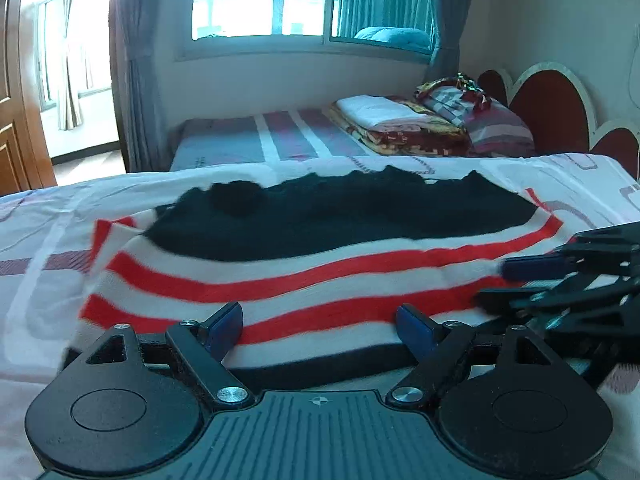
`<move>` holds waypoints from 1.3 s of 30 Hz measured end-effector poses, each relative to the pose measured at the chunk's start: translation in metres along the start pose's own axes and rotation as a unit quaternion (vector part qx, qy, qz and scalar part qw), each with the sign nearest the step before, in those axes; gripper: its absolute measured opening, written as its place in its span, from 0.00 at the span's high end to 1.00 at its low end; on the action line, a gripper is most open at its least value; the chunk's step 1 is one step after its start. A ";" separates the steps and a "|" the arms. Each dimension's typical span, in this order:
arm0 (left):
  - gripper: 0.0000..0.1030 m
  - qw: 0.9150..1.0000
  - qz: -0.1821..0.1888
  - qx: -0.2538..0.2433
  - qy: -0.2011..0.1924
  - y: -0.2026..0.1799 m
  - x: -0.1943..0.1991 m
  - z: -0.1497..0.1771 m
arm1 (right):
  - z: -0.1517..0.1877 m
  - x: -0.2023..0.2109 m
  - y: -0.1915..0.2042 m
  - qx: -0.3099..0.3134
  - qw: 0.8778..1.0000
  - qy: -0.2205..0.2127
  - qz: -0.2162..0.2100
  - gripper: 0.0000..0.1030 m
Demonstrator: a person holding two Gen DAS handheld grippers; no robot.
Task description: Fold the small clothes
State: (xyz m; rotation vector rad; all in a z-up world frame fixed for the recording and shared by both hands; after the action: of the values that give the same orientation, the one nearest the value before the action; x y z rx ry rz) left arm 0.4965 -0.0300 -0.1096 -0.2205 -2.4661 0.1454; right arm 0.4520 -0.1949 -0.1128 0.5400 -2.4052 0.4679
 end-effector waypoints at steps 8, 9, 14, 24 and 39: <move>0.19 0.999 -0.031 0.008 -0.002 0.058 0.041 0.013 | 0.046 0.035 -0.052 -0.048 0.996 0.040 0.071 0.61; 0.19 0.999 -0.032 0.013 -0.007 0.059 0.045 0.012 | 0.049 0.039 -0.058 -0.066 0.994 0.040 0.071 0.61; 0.19 0.999 -0.003 0.042 -0.022 0.044 0.065 0.014 | 0.051 0.072 -0.076 -0.142 0.986 0.003 0.086 0.61; 0.19 1.000 -0.026 0.016 0.004 -0.026 0.051 0.041 | 0.033 0.042 0.042 -0.027 0.999 0.017 0.025 0.64; 0.18 0.997 -0.074 0.016 0.010 0.022 0.076 0.063 | 0.089 0.080 -0.032 -0.078 0.987 0.062 0.123 0.60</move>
State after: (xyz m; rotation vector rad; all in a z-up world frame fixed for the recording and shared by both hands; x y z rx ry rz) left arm 0.4014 0.0028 -0.1171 -0.0243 -2.4475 0.1177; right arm 0.3659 -0.2828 -0.1215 0.1407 -2.3723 0.4007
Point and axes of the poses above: each gripper's, at about its wrist camera, not at the fingertips, and x roughly against the way its jaws point, y to its left, z to its underside, the point moved 3 cm from there along -x, roughly the way its jaws point, and after that the axes turned 9 degrees about x, right-handed, at the moved point
